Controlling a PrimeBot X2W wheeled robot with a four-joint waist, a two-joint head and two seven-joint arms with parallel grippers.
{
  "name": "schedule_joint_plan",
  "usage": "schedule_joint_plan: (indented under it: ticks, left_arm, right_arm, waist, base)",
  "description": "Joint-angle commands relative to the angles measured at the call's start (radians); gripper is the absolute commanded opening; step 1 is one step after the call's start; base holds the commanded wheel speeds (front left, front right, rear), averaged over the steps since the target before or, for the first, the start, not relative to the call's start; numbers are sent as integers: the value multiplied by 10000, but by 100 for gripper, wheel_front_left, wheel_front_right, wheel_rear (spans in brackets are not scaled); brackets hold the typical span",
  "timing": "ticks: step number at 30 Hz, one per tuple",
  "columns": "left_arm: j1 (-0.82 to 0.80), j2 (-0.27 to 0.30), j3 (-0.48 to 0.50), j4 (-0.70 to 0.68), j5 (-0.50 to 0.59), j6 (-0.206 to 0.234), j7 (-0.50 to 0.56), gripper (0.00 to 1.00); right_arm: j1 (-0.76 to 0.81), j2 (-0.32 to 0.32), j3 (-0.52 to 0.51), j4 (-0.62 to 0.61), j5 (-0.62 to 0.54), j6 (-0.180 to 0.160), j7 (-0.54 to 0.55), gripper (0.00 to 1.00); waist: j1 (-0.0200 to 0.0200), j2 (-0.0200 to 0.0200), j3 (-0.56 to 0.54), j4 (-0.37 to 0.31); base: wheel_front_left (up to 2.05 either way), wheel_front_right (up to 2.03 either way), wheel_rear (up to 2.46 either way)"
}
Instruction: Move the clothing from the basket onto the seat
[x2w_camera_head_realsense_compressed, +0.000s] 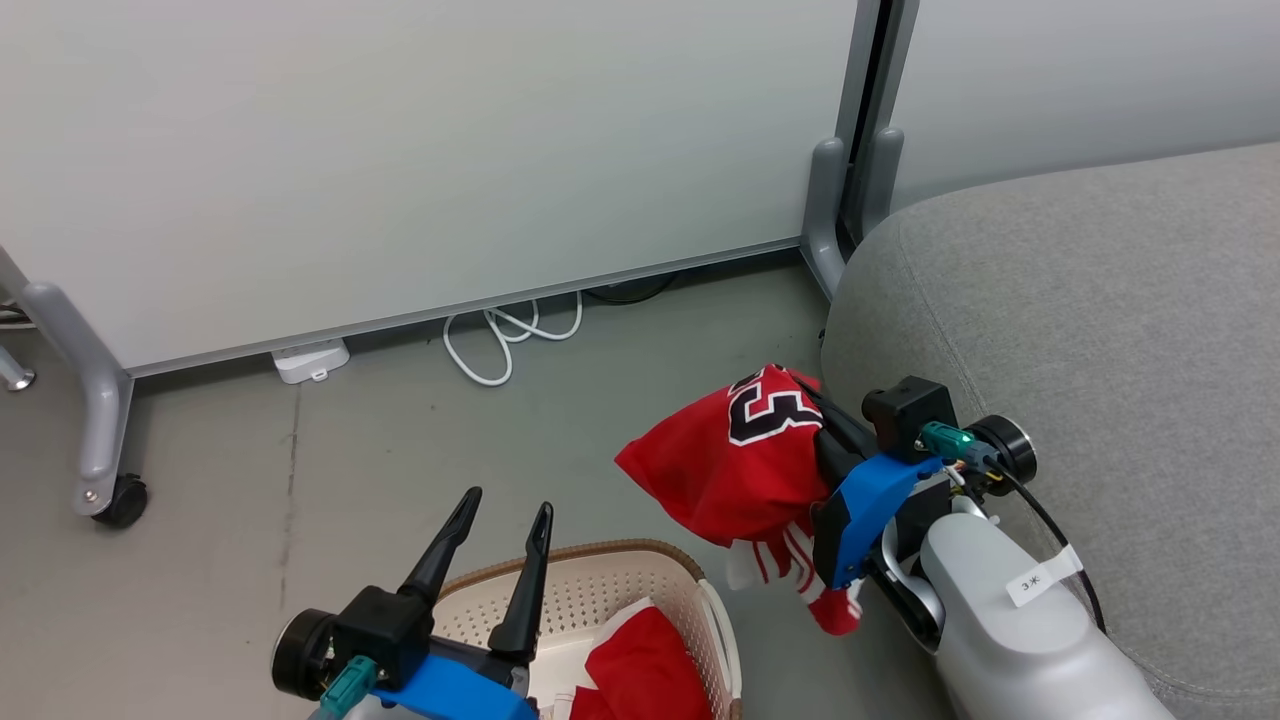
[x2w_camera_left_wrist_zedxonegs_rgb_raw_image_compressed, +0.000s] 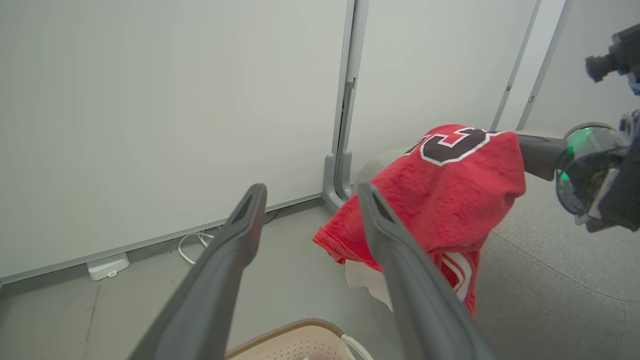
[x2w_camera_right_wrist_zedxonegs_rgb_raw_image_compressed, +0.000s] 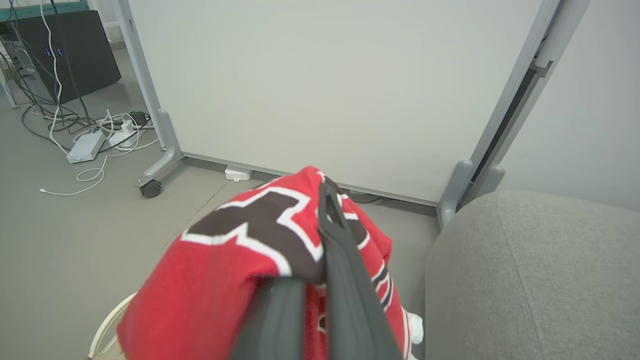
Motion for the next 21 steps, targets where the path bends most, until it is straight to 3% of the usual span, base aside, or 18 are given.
schedule_joint_plan:
  ticks: [1,8,21]
  left_arm:
    - [102,-52,114,-23,112,-70,-26,100]
    - [130,-237,397,-93,452,-191,-27,100]
    - [-136,-415,389,-219,640,-256,-27,100]
  right_arm:
    - [126,-76,-36,-53,-4,1,-48,0]
    - [55,-118,-86,-166,-10,1,-48,0]
    - [99,-170,-192,-461,37,1,-44,0]
  waist:
    - [0,0,6,-14]
    - [0,0,48,-448]
    - [0,0,277,-2312]
  base:
    - [0,0,0]
    - [0,0,0]
    - [0,0,0]
